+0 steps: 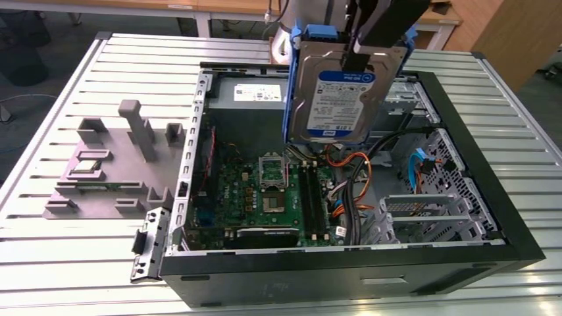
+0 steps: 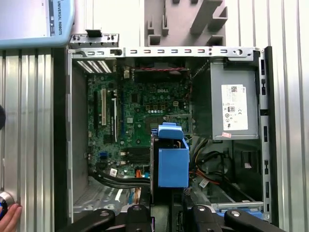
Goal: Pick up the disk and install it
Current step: 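Pick up the disk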
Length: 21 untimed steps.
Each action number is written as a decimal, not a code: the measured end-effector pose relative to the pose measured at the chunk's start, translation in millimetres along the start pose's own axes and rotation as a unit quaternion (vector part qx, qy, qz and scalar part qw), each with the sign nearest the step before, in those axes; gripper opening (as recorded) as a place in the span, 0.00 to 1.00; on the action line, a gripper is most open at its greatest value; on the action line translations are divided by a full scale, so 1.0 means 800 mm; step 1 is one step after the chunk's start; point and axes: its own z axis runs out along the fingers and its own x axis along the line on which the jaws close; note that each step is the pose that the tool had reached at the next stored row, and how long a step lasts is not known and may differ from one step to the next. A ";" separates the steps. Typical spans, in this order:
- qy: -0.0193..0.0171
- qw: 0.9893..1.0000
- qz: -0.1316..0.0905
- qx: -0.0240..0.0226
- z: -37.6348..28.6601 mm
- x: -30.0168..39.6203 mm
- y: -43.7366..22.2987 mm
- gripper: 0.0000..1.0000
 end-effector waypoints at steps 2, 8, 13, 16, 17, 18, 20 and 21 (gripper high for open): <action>0.000 1.000 0.000 0.000 -0.0001 0.0053 -0.0002 0.35; 0.000 1.000 0.000 0.000 -0.0003 0.0203 -0.0007 0.35; 0.000 1.000 0.000 0.000 -0.0003 0.0329 -0.0011 0.35; -0.001 1.000 0.000 0.000 -0.0004 0.0402 -0.0013 0.35; -0.001 1.000 0.000 0.000 -0.0004 0.0424 -0.0014 0.35; -0.001 1.000 0.000 0.000 -0.0004 0.0446 -0.0015 0.35; -0.001 1.000 0.000 0.000 -0.0005 0.0486 -0.0016 0.35; -0.001 1.000 0.000 0.000 -0.0005 0.0501 -0.0016 0.35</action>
